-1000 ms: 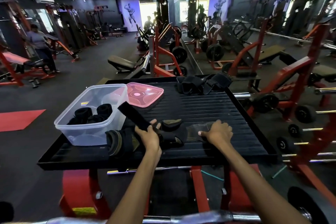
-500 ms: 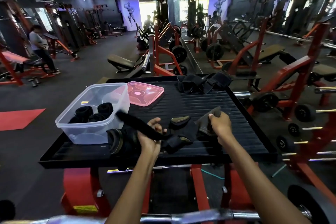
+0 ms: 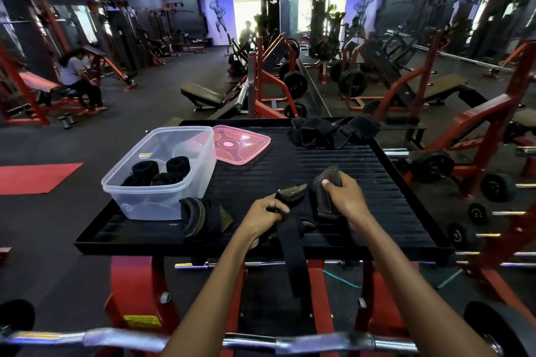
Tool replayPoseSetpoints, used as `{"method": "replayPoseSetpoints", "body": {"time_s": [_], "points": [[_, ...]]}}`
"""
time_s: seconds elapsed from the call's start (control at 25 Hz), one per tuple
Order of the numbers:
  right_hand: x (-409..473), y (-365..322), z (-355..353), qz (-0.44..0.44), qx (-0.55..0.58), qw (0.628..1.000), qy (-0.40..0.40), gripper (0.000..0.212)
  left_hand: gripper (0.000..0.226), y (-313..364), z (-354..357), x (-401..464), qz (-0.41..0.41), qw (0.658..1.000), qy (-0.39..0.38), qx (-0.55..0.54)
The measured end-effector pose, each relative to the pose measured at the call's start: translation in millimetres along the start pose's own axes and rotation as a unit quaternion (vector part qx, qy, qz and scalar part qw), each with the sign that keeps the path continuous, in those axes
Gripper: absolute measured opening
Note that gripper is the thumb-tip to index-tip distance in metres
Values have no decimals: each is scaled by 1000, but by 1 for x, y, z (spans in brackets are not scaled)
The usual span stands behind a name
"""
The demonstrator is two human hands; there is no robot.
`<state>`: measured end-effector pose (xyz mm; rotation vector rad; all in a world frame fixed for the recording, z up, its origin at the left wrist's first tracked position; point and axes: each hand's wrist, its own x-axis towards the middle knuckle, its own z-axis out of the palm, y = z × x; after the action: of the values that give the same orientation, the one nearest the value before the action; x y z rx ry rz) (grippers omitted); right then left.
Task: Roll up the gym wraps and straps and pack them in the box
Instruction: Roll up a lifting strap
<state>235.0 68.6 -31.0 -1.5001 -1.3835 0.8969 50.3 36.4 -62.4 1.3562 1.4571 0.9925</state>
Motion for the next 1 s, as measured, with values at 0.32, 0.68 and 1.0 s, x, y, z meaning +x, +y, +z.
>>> {"method": "replayPoseSetpoints", "body": {"time_s": [0.32,0.68,1.0], "points": [[5,-10,-5,-2,67,998,1,10,37,-4,3,12,64,992,72,76],[-11,-33,26,-92,-123,977,-148,31,93,-11,-5,11,92,994,54,-33],[-21,-45,58,-100,-122,975,-156,21,59,-4,1,13,21,982,66,-176]]}}
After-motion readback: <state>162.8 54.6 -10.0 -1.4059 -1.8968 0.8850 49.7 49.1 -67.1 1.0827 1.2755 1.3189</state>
